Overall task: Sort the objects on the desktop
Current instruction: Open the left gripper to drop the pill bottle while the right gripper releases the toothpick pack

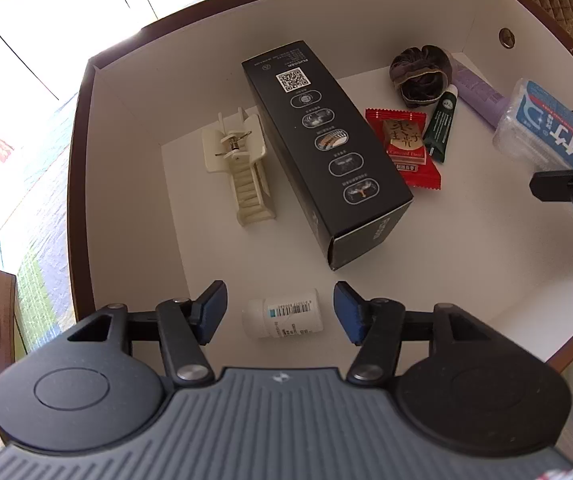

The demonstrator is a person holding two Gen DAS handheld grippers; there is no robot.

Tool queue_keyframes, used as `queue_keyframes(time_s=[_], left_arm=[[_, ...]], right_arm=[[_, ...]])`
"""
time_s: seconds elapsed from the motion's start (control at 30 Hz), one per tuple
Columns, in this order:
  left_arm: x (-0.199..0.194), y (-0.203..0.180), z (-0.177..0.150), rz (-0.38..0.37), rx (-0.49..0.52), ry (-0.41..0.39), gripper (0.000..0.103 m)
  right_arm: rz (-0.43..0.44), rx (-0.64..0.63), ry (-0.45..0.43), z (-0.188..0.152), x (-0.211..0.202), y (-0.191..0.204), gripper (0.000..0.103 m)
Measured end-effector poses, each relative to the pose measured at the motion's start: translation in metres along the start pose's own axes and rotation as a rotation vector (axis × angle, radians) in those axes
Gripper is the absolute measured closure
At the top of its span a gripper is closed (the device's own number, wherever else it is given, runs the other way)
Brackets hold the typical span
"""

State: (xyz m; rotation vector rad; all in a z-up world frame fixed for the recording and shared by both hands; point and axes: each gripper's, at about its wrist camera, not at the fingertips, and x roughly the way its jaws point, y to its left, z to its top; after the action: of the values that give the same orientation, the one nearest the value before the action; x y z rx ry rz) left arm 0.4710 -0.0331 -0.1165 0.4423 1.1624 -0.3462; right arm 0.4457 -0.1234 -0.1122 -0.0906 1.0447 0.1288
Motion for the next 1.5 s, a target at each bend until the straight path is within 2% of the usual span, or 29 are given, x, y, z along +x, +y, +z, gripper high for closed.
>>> queue_keyframes(time_s=[0.33, 0.47, 0.8, 0.9, 1.3, 1.5], left_arm=[[0.002, -0.002, 0.001, -0.005, -0.005, -0.002, 0.044], [0.002, -0.004, 0.001, -0.013, -0.014, -0.009, 0.04], [-0.018, -0.006, -0.001, -0.024, -0.028, -0.054, 0.031], [-0.027, -0.005, -0.002, -0.015, -0.043, -0.07, 0.022], [-0.065, -0.004, -0.011, 0.011, -0.099, -0.119, 0.018], [-0.084, -0.007, -0.02, 0.022, -0.129, -0.144, 0.015]], right_arm=[[0.028, 0.03, -0.007, 0.006, 0.013, -0.001, 0.048], [0.035, 0.031, -0.022, 0.006, 0.009, -0.003, 0.034], [0.076, -0.002, -0.041, -0.002, -0.015, 0.001, 0.02], [0.089, 0.018, -0.059, -0.005, -0.025, 0.001, 0.017], [0.087, 0.084, -0.107, -0.013, -0.061, 0.006, 0.006], [0.078, 0.125, -0.137, -0.021, -0.08, 0.008, 0.004]])
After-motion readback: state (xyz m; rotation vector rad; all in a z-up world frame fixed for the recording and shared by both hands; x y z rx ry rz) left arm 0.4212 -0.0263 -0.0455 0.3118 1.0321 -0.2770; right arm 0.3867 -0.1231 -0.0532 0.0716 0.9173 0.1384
